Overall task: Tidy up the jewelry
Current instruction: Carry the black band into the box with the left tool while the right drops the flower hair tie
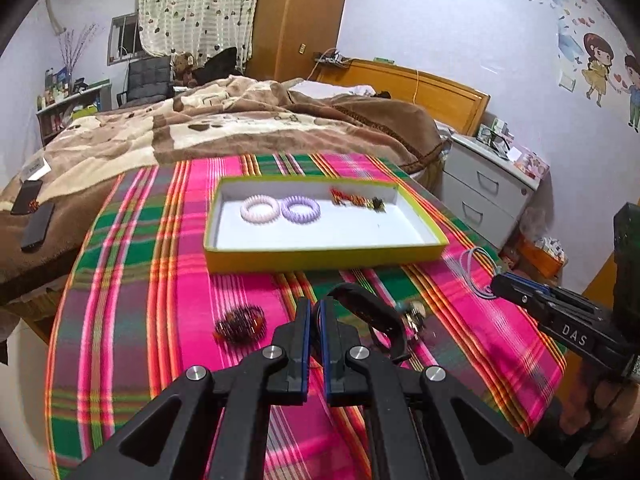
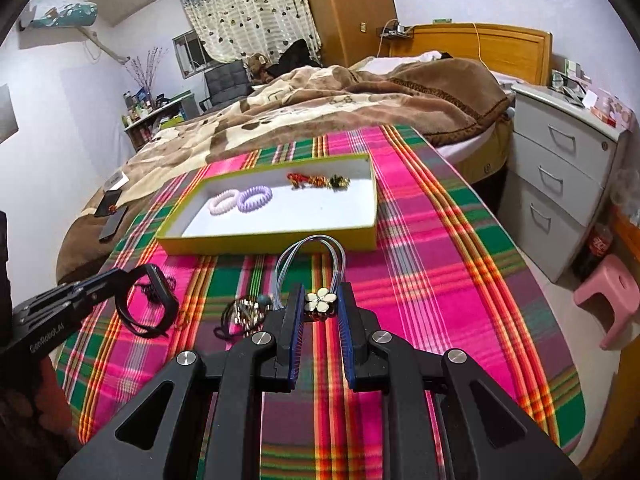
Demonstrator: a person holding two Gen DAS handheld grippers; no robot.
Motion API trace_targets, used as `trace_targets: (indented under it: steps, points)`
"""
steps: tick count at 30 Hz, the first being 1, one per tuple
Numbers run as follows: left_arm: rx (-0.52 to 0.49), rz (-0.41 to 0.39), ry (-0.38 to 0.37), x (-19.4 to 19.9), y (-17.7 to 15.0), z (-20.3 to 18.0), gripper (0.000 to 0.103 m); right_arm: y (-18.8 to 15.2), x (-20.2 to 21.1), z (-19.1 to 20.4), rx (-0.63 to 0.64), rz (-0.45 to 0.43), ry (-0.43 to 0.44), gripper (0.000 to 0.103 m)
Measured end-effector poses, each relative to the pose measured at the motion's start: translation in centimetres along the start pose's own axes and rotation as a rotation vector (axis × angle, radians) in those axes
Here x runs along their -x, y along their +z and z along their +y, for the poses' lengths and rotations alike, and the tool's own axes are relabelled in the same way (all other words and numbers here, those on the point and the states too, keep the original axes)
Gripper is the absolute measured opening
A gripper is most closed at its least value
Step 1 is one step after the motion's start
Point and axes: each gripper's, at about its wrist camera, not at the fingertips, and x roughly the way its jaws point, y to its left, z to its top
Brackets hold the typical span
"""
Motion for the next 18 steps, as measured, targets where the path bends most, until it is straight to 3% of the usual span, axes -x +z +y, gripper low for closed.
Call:
trace_targets:
  steps: [9, 18]
  points:
    - [-0.005, -0.039, 0.042, -1.7, 3.7, 1.8, 0.004, 3.1, -2.3, 0.0, 0.036, -0.018, 0.001, 0.017]
    - [0.007, -0.011, 0.074, -5.8, 6.3, 4.1, 0.004, 5.8, -5.8, -0.2, 0.065, -0.009, -0.017, 0.017]
